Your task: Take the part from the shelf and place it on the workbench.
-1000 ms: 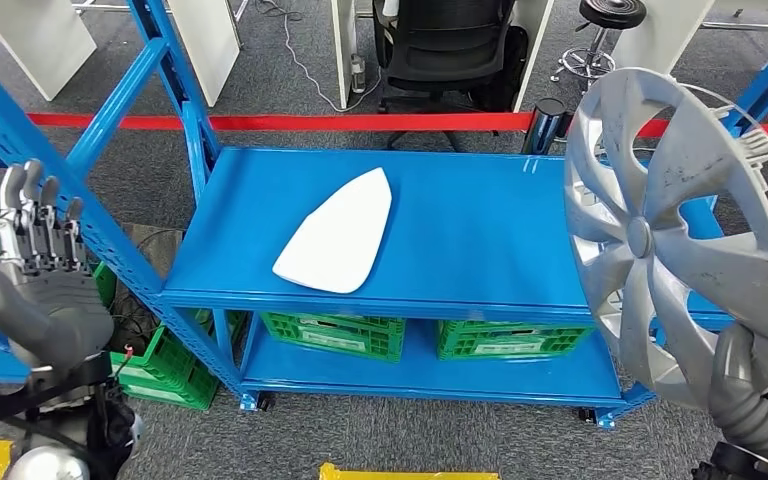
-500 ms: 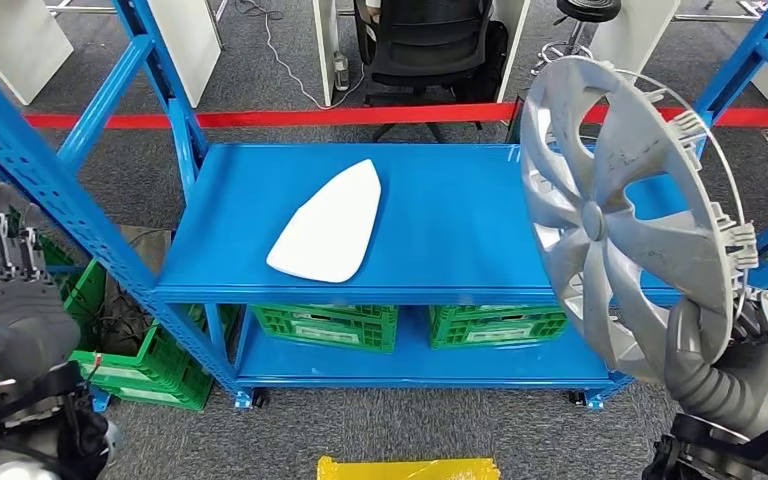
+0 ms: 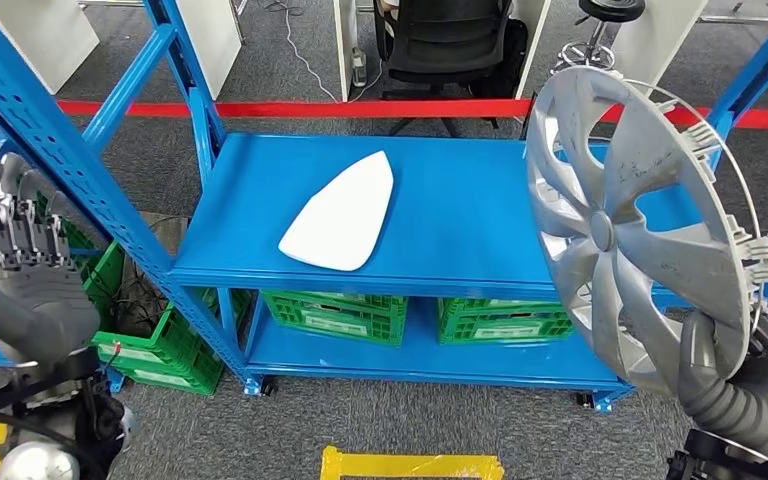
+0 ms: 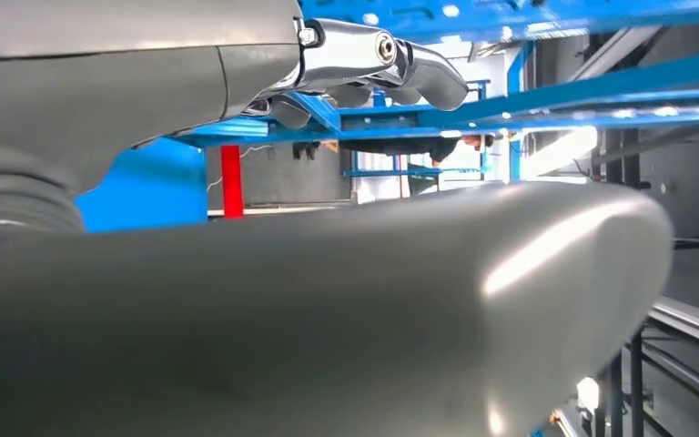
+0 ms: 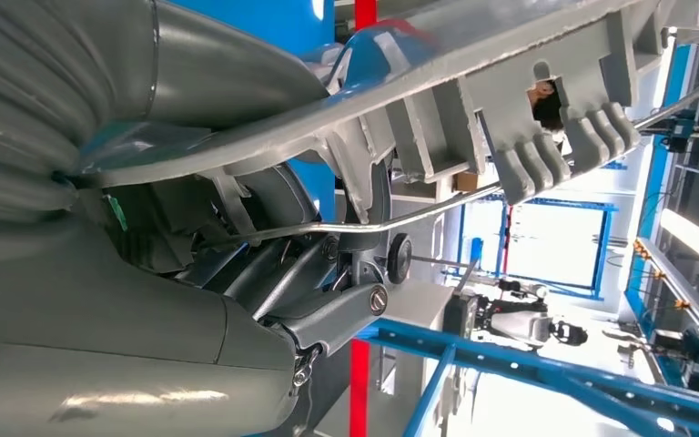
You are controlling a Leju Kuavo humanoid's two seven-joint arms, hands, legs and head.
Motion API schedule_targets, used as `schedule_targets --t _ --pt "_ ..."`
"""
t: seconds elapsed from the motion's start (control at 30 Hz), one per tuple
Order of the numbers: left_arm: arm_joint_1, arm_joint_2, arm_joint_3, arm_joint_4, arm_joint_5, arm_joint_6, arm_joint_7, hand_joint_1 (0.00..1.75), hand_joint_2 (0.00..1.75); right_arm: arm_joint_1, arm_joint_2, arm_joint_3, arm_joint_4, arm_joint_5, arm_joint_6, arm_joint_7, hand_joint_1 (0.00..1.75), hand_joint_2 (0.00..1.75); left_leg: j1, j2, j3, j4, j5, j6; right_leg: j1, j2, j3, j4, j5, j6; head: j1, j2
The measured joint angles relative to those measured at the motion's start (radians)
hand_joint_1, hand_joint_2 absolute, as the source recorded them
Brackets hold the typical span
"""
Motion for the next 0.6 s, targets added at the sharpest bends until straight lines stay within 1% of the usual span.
schedule_targets --t 0.03,0.07,0.13,0.17,0.2,0.23,0.27,0.3,0.33,0.37,0.4,0.43,0.5,0.53,0.57,0.6 --pt "0.000 0.001 0.001 0.000 0.000 0.000 0.000 0.00 0.00 0.000 0.000 0.001 0.000 0.000 0.000 0.000 1.75 1.75 0.000 0.000 -0.011 0.020 -0.016 -0.004 -0.002 -0.001 0.000 -0.005 0.005 -0.007 -0.003 0.000" --pt "-0.001 0.001 0.003 0.000 0.000 0.000 -0.001 0.00 0.00 -0.001 0.000 0.001 0.000 0.000 0.000 0.000 1.75 1.75 0.001 0.000 -0.031 0.061 -0.042 -0.007 -0.005 -0.002 0.000 -0.009 0.009 -0.012 -0.007 0.000" --pt "0.000 0.003 0.006 0.000 0.001 0.000 -0.001 0.00 0.00 -0.002 -0.001 0.001 0.000 0.001 0.000 0.000 1.75 1.75 0.003 0.000 -0.086 0.189 -0.105 -0.013 -0.004 -0.002 -0.007 -0.008 0.014 -0.017 -0.018 0.000" --pt "0.000 0.004 0.006 0.001 0.002 0.000 -0.001 0.00 0.00 -0.001 -0.001 0.001 0.000 0.001 0.000 0.001 1.75 1.75 0.004 0.000 -0.109 0.244 -0.123 -0.015 -0.004 -0.002 -0.012 -0.006 0.016 -0.017 -0.022 0.000" --pt "0.000 0.004 0.006 0.001 0.003 -0.001 -0.001 0.00 0.00 -0.001 -0.001 0.002 0.000 0.000 0.000 0.002 1.75 1.75 0.005 0.000 -0.118 0.269 -0.125 -0.015 -0.004 -0.002 -0.015 -0.004 0.017 -0.017 -0.026 0.000" --pt "0.000 0.004 0.006 0.002 0.004 -0.001 -0.001 0.00 0.00 -0.001 -0.001 0.002 0.000 0.000 0.000 0.003 1.75 1.75 0.005 0.000 -0.105 0.251 -0.109 -0.014 -0.004 -0.002 -0.018 -0.002 0.018 -0.016 -0.031 0.000" --pt "0.000 0.004 0.006 0.002 0.004 -0.002 -0.001 0.00 0.00 -0.001 -0.001 0.002 0.000 0.000 0.000 0.003 1.75 1.75 0.005 0.000 -0.075 0.203 -0.082 -0.012 -0.003 -0.002 -0.019 0.000 0.019 -0.015 -0.037 0.000" --pt "0.000 0.004 0.007 0.002 0.005 -0.002 -0.001 0.00 0.00 -0.001 -0.001 0.002 0.000 0.000 0.000 0.003 1.75 1.75 0.005 0.000 -0.035 0.129 -0.056 -0.008 -0.003 -0.001 -0.020 0.001 0.019 -0.013 -0.043 0.000" --pt "-0.001 0.004 0.007 0.002 0.006 -0.003 -0.001 0.00 0.00 -0.002 -0.001 0.002 0.000 0.000 0.000 0.003 1.75 1.75 0.003 0.000 0.003 0.062 -0.040 -0.005 -0.002 0.000 -0.022 0.002 0.021 -0.009 -0.048 0.000" --pt "-0.001 0.004 0.007 0.002 0.007 -0.004 -0.001 0.00 0.00 -0.002 -0.001 0.002 0.000 0.000 0.000 0.003 1.75 1.75 0.001 0.000 0.029 0.017 -0.032 -0.001 -0.001 0.000 -0.024 0.003 0.023 -0.005 -0.051 0.000" --pt "-0.002 0.004 0.007 0.002 0.008 -0.004 -0.001 0.00 0.00 -0.003 -0.001 0.002 0.000 -0.001 0.001 0.003 1.75 1.75 -0.001 -0.001 0.042 -0.008 -0.031 0.003 -0.001 0.000 -0.028 0.003 0.026 0.002 -0.053 0.000" --pt "-0.001 0.004 0.007 0.002 0.009 -0.005 -0.001 0.00 0.00 -0.003 -0.002 0.003 0.000 -0.001 0.001 0.004 1.75 1.75 -0.004 -0.001 0.044 -0.010 -0.030 0.006 -0.001 0.001 -0.031 0.003 0.030 0.009 -0.054 0.000" --pt "-0.001 0.004 0.007 0.002 0.009 -0.006 -0.001 0.00 0.00 -0.004 -0.003 0.003 0.000 -0.003 0.002 0.004 1.75 1.75 -0.003 -0.001 0.043 -0.016 -0.020 0.017 -0.004 0.001 -0.038 0.004 0.032 0.021 -0.054 0.000" --pt "-0.002 0.004 0.007 0.002 0.009 -0.006 -0.001 0.00 0.00 -0.004 -0.004 0.004 0.000 -0.003 0.003 0.004 1.75 1.75 -0.001 -0.001 0.043 -0.021 -0.014 0.023 -0.004 0.001 -0.047 0.016 0.021 0.026 -0.052 0.000" --pt "-0.002 0.004 0.007 0.002 0.009 -0.007 -0.001 0.00 0.00 -0.005 -0.004 0.004 0.000 -0.003 0.004 0.004 1.75 1.75 0.001 0.000 0.042 -0.026 -0.008 0.028 -0.005 0.001 -0.062 0.047 -0.001 0.031 -0.048 0.000" --pt "-0.001 0.004 0.006 0.002 0.009 -0.008 -0.001 0.00 0.00 -0.005 -0.005 0.004 0.000 -0.003 0.004 0.004 1.75 1.75 0.003 0.000 0.039 -0.029 -0.004 0.032 -0.006 0.001 -0.086 0.099 -0.034 0.034 -0.042 0.000"
